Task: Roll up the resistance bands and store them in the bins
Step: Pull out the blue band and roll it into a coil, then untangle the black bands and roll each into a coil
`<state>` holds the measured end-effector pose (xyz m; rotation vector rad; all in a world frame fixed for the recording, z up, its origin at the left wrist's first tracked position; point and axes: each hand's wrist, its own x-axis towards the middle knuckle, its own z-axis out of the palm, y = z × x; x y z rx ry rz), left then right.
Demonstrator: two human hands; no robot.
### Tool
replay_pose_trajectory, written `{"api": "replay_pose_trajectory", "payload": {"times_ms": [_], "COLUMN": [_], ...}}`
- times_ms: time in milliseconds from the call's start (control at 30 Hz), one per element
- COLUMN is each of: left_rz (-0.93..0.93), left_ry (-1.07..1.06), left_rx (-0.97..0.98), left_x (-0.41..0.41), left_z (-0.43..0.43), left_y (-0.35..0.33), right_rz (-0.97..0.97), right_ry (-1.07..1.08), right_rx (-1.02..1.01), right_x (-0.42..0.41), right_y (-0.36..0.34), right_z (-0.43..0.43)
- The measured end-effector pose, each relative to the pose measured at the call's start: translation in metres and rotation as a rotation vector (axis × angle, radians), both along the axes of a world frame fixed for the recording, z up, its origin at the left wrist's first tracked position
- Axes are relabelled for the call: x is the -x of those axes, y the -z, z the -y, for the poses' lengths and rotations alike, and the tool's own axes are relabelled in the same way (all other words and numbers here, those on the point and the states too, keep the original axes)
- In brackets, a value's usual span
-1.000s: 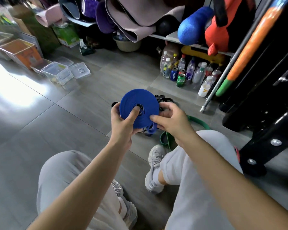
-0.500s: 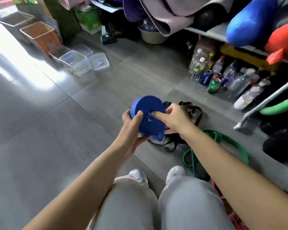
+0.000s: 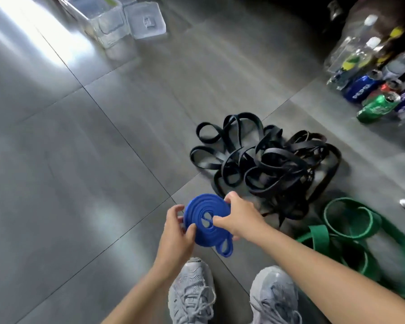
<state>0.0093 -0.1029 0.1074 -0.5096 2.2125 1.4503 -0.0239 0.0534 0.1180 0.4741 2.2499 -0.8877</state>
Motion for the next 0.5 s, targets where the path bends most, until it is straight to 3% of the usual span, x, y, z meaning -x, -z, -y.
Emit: {"api": "replay_pose_trajectory", "payload": {"times_ms": [100, 200, 367, 500], "left_rz": [-0.017, -0.07, 0.128, 0.046], "left_ry": [0.012, 0.153, 0.605, 0.671], "left_rx": [0.021, 0.061, 0.43, 0.651], "left_x": [0.025, 0.045, 0.038, 0.026], "left_z": [0.012, 0.021, 0.029, 0.03], "left_y": [0.036, 0.066, 0.116, 0.133], "right_rz": [0.099, 0.163, 0.228, 0.186], "right_ry": [0.028, 0.222, 0.391, 0.361], "right_rx": [0.005, 0.076, 0.143, 0.212], "right_x": [0.021, 0.039, 0.028, 0.016], "right_y": [0.042, 0.077, 0.132, 0.15], "right_z": [0.018, 0.033, 0.048, 0.041]}}
